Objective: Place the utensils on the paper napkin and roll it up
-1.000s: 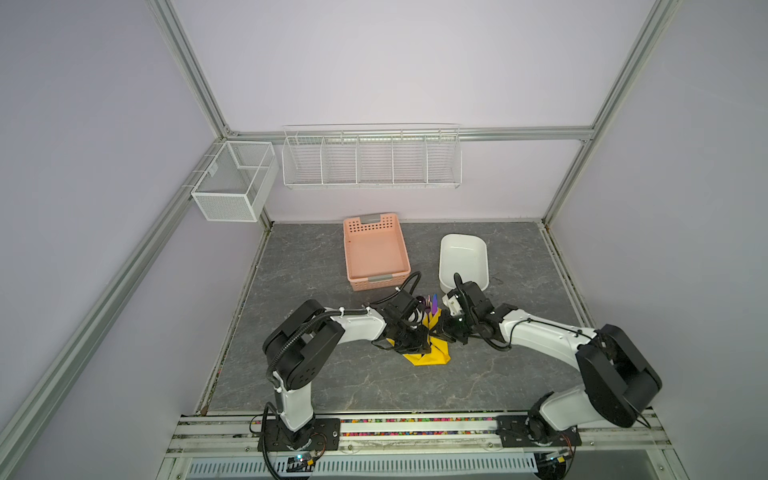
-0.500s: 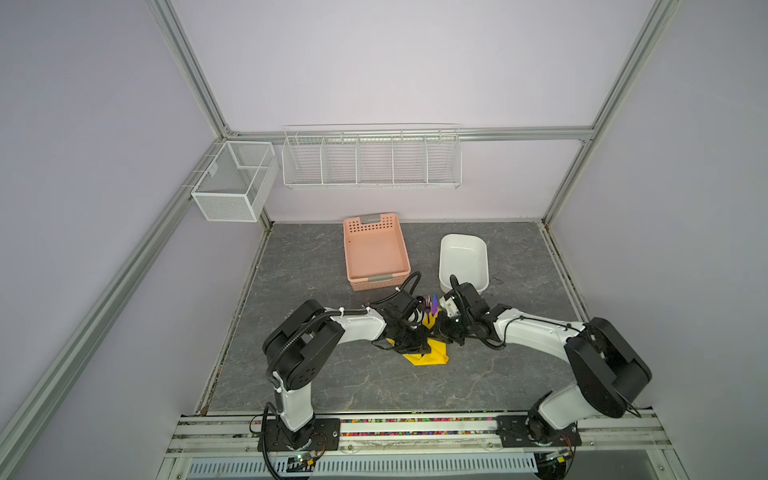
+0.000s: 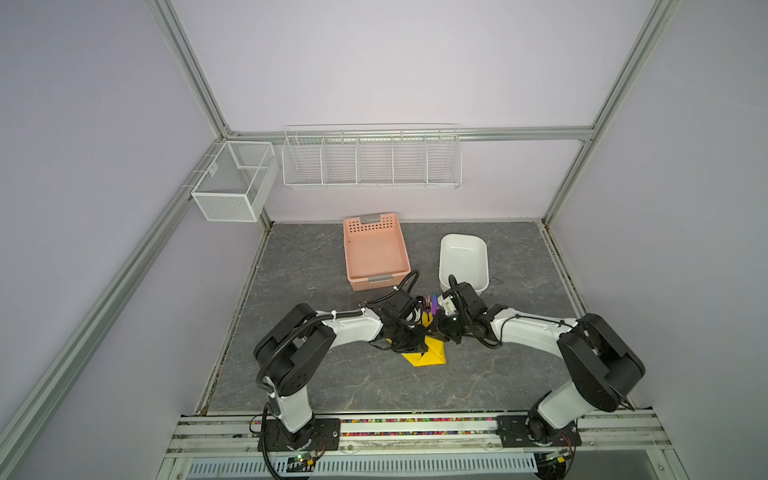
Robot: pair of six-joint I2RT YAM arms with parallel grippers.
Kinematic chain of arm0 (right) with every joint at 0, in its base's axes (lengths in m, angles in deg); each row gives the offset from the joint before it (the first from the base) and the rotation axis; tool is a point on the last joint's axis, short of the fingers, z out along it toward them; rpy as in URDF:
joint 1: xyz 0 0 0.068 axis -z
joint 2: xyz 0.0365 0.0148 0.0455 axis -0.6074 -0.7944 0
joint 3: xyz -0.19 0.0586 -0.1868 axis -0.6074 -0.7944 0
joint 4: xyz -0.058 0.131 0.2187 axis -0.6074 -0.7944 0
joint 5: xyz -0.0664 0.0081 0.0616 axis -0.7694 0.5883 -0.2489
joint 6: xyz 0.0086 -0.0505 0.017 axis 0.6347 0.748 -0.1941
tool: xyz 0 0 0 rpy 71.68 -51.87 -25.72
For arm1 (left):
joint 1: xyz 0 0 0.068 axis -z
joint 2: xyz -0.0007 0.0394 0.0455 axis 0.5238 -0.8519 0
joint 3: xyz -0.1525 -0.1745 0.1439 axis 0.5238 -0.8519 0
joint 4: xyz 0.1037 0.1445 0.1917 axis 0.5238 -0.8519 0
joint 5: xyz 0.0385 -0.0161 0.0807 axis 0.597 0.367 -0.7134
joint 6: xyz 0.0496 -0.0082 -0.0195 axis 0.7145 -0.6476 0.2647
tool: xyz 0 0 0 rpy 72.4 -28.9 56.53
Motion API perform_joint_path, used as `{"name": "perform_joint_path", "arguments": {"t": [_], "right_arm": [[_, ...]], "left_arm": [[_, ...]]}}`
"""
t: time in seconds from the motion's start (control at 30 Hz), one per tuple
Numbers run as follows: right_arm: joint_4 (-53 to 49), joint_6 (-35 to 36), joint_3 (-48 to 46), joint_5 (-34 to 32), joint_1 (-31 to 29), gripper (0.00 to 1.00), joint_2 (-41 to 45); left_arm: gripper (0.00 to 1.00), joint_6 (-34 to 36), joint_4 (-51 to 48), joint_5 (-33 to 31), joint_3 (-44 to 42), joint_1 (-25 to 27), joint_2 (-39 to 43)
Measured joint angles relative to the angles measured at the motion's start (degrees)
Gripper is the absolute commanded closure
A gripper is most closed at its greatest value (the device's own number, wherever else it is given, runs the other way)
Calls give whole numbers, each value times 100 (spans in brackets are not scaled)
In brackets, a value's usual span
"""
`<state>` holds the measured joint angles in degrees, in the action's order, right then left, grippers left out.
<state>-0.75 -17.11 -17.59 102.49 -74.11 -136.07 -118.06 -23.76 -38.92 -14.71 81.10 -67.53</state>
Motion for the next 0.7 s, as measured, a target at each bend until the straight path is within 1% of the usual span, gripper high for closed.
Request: {"name": "perform_joint_path", "arguments": {"t": [0.2, 0.37, 0.53, 0.7], "right_arm": [[166, -2, -11, 109, -15, 93, -66], [332, -4, -50, 227, -15, 93, -177], [540, -44, -76, 378, -15, 93, -341], [726, -68, -92, 485, -15, 93, -474]], "left_arm": [[93, 48, -310, -190, -46, 0, 389], [95, 48, -422, -111, -345, 0, 588], [98, 46, -428, 2, -566, 0, 614], [99, 44, -306, 111, -590, 0, 457]]}}
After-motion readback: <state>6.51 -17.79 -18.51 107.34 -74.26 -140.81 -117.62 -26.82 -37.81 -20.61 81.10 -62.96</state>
